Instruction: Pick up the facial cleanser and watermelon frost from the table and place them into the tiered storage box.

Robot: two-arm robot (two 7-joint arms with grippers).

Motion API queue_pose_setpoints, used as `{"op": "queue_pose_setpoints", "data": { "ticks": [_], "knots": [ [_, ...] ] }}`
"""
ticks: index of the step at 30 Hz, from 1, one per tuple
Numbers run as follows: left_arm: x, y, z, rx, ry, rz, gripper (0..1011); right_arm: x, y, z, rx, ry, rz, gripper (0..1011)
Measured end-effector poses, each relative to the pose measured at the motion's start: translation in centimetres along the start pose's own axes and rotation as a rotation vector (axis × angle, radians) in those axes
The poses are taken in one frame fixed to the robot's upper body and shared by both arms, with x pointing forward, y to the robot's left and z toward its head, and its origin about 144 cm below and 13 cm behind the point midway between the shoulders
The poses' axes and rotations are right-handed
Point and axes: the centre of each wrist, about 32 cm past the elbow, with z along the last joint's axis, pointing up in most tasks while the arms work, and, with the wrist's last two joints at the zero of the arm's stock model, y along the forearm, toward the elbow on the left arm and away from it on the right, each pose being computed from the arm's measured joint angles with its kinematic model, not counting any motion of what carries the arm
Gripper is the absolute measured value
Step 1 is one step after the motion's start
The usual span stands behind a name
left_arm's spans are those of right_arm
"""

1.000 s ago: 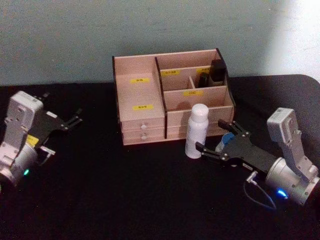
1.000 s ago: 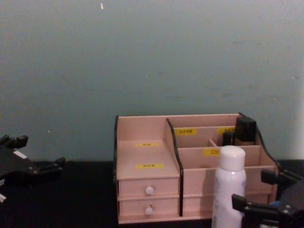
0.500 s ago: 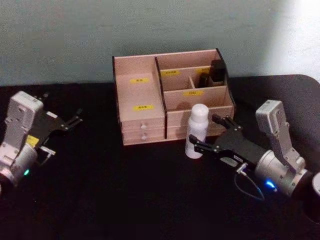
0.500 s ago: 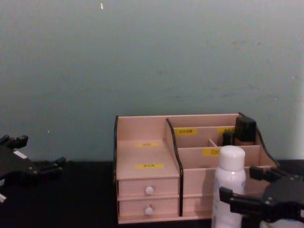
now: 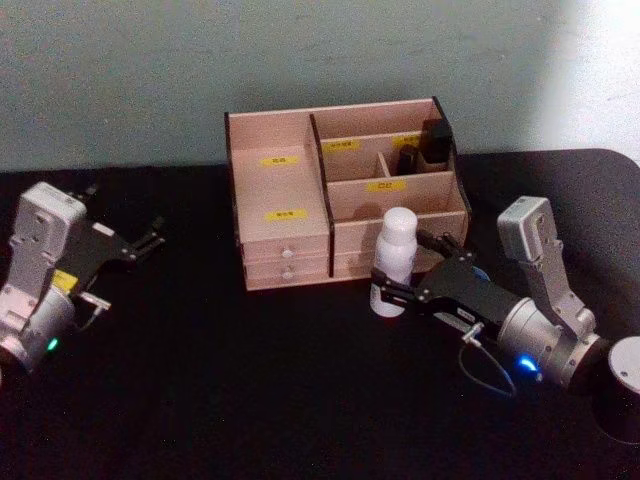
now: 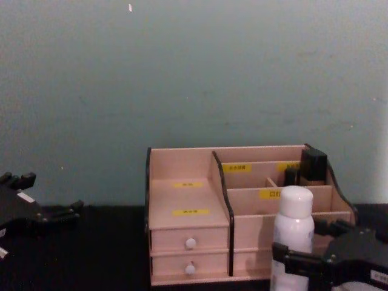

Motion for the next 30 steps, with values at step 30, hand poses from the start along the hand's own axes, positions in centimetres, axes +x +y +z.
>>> {"op": "queue_pose_setpoints", "data": {
  "ticks": [30],
  "knots": [
    [0.0, 0.0, 0.0, 0.000, 0.000, 0.000, 1001, 0.2, 1.3, -0.6, -0.029, 0.037, -0.005, 1003]
  ]
}}
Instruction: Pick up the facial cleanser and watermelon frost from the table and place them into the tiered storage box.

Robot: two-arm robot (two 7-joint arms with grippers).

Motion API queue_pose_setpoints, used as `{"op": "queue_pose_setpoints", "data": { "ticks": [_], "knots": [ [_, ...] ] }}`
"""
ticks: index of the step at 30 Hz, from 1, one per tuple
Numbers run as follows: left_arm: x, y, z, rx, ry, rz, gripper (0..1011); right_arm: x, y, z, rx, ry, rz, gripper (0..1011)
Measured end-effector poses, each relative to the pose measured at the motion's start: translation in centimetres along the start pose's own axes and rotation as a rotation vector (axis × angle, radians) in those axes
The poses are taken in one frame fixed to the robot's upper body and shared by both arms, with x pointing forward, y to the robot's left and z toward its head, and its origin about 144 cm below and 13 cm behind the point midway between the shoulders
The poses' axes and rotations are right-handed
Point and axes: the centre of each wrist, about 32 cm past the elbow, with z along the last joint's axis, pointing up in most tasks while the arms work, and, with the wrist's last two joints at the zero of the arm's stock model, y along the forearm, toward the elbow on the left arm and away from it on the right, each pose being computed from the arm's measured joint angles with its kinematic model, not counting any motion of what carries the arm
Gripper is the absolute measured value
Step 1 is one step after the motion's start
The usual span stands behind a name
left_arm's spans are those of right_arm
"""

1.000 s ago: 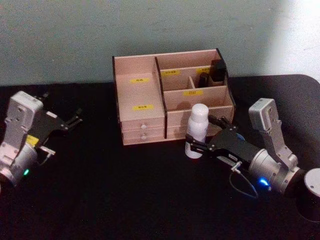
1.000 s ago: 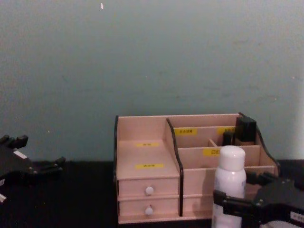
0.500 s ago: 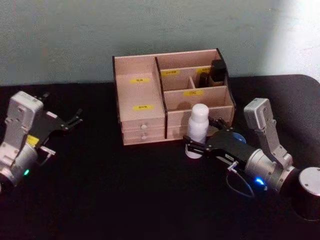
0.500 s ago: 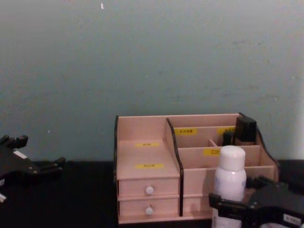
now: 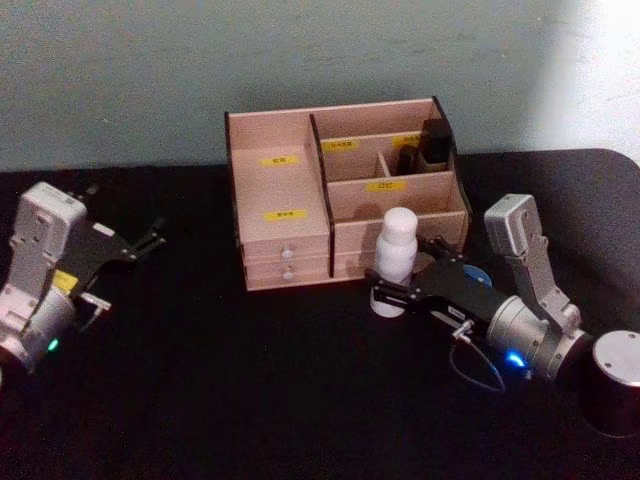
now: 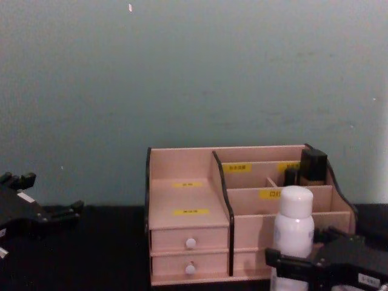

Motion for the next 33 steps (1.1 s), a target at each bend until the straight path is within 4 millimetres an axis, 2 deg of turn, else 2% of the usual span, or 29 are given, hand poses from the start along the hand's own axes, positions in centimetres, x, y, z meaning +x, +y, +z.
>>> {"op": "queue_pose_setpoints", "data": {
  "ticks": [19, 25, 33],
  "knots": [
    [0.00, 0.00, 0.00, 0.000, 0.000, 0.000, 1001, -0.01, 0.03, 0.00, -0.001, 0.003, 0.003, 995],
    [0.00, 0.00, 0.00, 0.000, 0.000, 0.000, 1001, -0.01, 0.02, 0.00, -0.001, 0.003, 0.003, 890],
    [0.00, 0.00, 0.00, 0.000, 0.000, 0.000, 1001, -0.02, 0.01, 0.01, 0.000, 0.002, 0.002, 635]
  ]
}}
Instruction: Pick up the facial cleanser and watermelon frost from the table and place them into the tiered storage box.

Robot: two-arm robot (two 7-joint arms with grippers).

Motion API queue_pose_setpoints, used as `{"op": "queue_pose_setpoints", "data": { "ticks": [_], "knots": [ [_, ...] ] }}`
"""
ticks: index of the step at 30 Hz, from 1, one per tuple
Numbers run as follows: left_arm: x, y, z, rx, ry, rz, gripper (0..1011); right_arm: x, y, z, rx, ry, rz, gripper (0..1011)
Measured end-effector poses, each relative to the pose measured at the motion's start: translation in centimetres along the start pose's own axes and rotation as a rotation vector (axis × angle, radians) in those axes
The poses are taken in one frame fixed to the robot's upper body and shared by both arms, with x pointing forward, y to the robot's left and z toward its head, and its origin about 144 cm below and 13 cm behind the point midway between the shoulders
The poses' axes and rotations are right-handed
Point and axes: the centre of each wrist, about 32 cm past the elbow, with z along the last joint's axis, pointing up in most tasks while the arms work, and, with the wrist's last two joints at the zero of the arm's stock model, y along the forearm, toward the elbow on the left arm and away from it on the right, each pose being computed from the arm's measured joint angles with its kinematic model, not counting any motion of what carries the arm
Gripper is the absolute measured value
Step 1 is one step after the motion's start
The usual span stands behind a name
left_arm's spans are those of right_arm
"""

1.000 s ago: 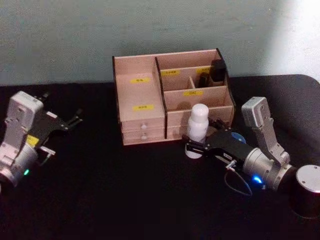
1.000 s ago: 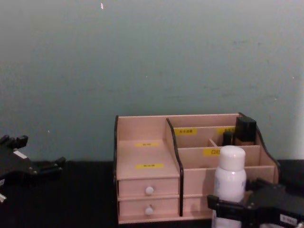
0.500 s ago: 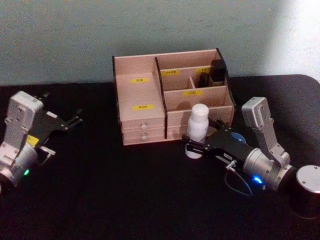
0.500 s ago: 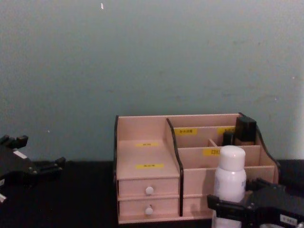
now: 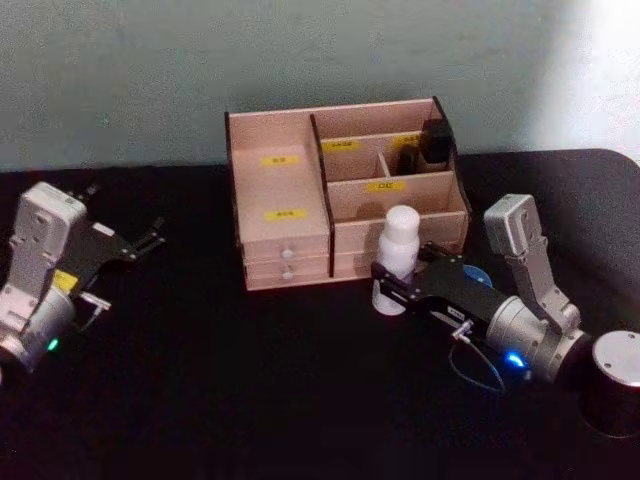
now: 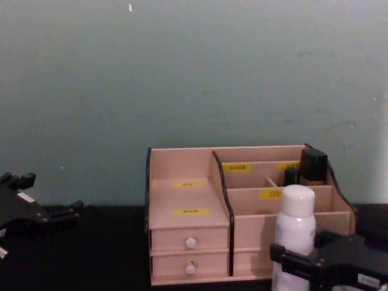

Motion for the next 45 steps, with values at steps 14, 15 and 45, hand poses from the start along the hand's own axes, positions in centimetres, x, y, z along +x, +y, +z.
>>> {"op": "queue_pose_setpoints", "data": {
  "ticks": [14, 15, 45],
  "knots": [
    [0.0, 0.0, 0.0, 0.000, 0.000, 0.000, 1001, 0.0, 0.0, 0.0, 0.000, 0.000, 0.000, 589],
    [0.0, 0.0, 0.0, 0.000, 0.000, 0.000, 1001, 0.0, 0.0, 0.0, 0.000, 0.000, 0.000, 588],
    [0.0, 0.0, 0.0, 0.000, 0.000, 0.000, 1001, 0.1, -0.9, 2.5, 0.045, -0.009, 0.038, 588]
  ]
}}
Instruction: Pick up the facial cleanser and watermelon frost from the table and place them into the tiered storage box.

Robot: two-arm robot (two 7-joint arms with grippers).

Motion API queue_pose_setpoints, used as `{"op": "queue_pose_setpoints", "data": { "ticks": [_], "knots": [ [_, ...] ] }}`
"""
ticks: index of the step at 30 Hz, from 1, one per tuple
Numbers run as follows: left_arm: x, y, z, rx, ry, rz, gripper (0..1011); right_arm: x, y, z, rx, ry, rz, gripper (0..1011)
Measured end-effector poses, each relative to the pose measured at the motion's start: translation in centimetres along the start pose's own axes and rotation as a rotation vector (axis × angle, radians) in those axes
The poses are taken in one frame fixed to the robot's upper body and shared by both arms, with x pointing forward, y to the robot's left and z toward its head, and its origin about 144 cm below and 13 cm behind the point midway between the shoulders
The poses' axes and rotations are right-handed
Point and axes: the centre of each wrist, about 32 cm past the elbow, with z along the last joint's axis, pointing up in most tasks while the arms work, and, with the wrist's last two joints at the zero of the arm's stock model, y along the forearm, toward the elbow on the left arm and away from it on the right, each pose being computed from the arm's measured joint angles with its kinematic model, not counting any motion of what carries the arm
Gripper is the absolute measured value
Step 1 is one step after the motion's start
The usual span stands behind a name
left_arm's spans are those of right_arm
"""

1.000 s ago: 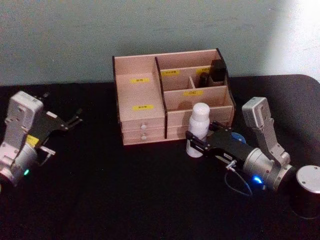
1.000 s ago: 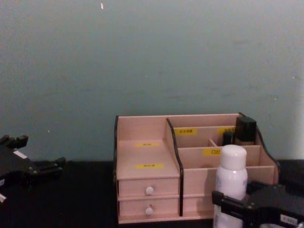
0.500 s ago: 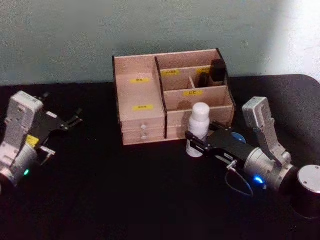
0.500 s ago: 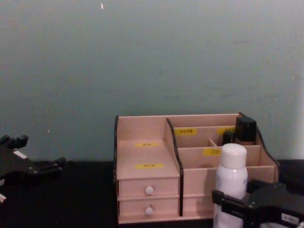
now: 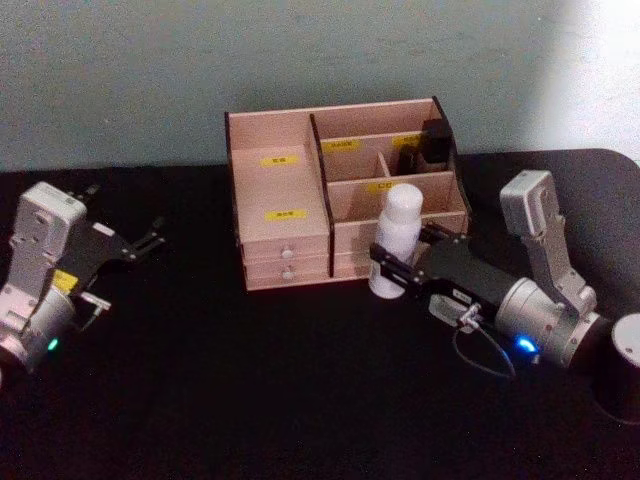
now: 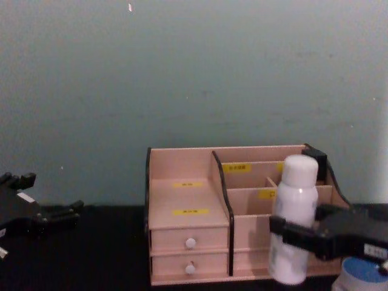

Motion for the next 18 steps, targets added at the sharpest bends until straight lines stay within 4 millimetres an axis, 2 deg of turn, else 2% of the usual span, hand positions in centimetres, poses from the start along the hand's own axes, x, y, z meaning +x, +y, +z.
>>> {"op": "queue_pose_setpoints", "data": {
  "ticks": [10, 18],
  "knots": [
    [0.0, 0.0, 0.0, 0.000, 0.000, 0.000, 1001, 0.9, 1.2, 2.8, 0.054, 0.014, -0.021, 588],
    [0.0, 0.0, 0.0, 0.000, 0.000, 0.000, 1001, 2.1, 2.9, 4.9, 0.092, 0.011, -0.078, 588]
  ]
}}
